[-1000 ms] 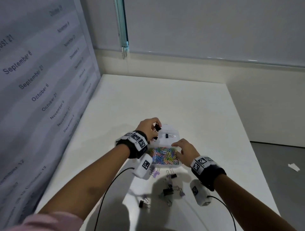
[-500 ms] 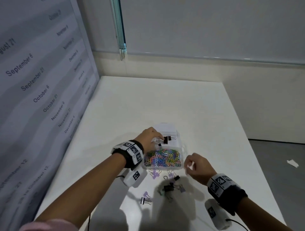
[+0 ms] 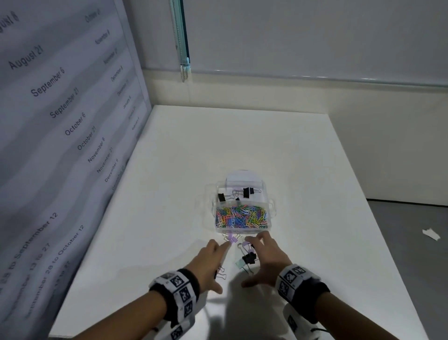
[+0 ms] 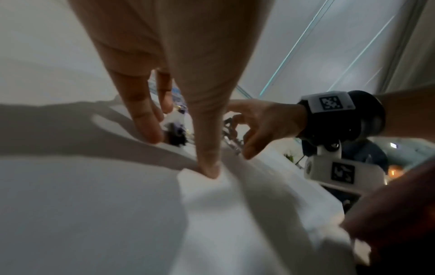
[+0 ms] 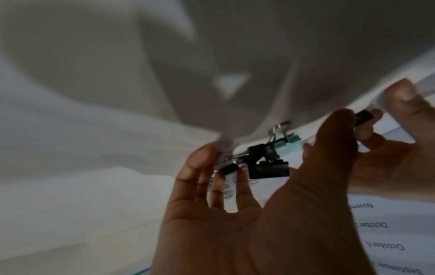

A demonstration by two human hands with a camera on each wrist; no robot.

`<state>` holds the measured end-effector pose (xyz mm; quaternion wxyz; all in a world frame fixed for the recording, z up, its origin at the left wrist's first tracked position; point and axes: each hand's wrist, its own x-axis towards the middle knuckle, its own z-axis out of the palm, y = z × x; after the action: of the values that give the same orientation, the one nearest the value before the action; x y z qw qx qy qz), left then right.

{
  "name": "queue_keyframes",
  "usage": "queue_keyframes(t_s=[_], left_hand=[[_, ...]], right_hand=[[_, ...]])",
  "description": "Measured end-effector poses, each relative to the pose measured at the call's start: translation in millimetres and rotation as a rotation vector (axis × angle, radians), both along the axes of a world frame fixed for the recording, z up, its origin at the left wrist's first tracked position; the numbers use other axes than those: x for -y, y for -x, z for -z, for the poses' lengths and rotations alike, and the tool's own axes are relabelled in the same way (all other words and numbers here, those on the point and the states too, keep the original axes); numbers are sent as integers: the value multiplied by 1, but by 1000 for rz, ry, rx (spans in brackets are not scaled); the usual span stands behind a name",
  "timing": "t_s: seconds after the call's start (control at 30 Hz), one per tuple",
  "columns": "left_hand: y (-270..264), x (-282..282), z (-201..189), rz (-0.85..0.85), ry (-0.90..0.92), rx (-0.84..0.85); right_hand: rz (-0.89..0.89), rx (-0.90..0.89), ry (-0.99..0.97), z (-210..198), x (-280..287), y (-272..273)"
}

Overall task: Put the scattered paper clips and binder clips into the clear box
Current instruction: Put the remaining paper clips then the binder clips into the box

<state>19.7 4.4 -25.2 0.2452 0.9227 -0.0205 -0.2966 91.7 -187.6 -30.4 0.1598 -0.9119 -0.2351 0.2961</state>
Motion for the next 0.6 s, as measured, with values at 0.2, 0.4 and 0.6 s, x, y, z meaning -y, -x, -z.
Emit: queue_keyframes(t_s=[0.2,0.4,0.6], left_hand=[[-6,15,9,-83,41,70],[-13,21,5,-8,-3,84],[-23,24,3,135,-148,70]], right_hand=[[-142,59,44,-2,-11,14],[-117,44,51,0,-12,24],[-27,-4,77,0,-6,9]])
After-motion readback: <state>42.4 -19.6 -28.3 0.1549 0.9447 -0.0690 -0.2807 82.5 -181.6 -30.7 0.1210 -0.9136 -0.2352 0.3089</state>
